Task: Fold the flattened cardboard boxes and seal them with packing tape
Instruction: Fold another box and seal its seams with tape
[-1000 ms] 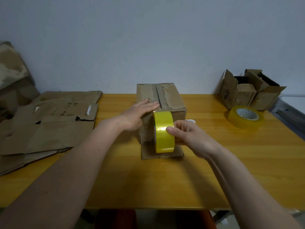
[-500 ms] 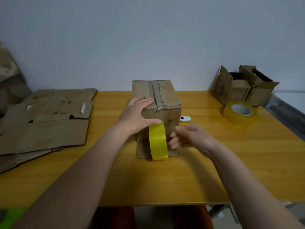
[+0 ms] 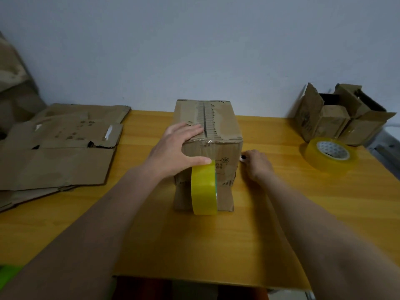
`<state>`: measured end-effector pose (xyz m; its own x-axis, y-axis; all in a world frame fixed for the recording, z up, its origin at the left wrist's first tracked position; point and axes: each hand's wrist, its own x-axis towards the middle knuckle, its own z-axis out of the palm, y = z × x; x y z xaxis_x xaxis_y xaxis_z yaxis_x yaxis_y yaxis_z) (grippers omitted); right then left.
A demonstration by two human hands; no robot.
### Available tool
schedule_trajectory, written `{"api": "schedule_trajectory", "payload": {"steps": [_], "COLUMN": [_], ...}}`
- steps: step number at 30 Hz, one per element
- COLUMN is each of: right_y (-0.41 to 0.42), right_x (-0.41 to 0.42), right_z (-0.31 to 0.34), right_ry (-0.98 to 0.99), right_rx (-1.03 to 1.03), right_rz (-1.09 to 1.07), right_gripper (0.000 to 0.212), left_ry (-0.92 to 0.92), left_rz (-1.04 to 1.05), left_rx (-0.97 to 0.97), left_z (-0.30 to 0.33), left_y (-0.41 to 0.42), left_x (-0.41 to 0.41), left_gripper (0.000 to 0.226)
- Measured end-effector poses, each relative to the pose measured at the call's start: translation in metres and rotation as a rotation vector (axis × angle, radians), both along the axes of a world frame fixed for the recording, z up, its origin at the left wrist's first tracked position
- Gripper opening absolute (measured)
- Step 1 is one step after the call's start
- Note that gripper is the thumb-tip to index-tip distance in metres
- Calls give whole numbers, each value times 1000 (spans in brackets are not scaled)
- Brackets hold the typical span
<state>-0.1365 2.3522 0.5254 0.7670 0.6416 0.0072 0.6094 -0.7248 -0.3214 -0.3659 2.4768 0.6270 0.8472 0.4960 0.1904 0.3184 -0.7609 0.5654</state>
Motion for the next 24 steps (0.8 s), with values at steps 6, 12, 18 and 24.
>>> {"api": "schedule_trajectory", "payload": {"steps": [6, 12, 18, 24], "right_y": [-24, -60, -20, -13], "right_x": [-20, -99, -129, -124], "right_z": [11, 64, 99, 94], "right_ry": [300, -95, -78, -5], "right_rx": [454, 1012, 595, 707], "right_rz": [-222, -41, 494, 387], "right_gripper": [27, 11, 17, 10], "left_ry": [-19, -76, -112, -316], "left_rz": [-24, -21, 99, 391], "left_rx": [1, -41, -36, -913], "left_z": [1, -1, -1, -35], "left_y": [-1, 0, -10, -51], "left_x": [-1, 1, -1, -18], "left_gripper": [85, 91, 112, 90]}}
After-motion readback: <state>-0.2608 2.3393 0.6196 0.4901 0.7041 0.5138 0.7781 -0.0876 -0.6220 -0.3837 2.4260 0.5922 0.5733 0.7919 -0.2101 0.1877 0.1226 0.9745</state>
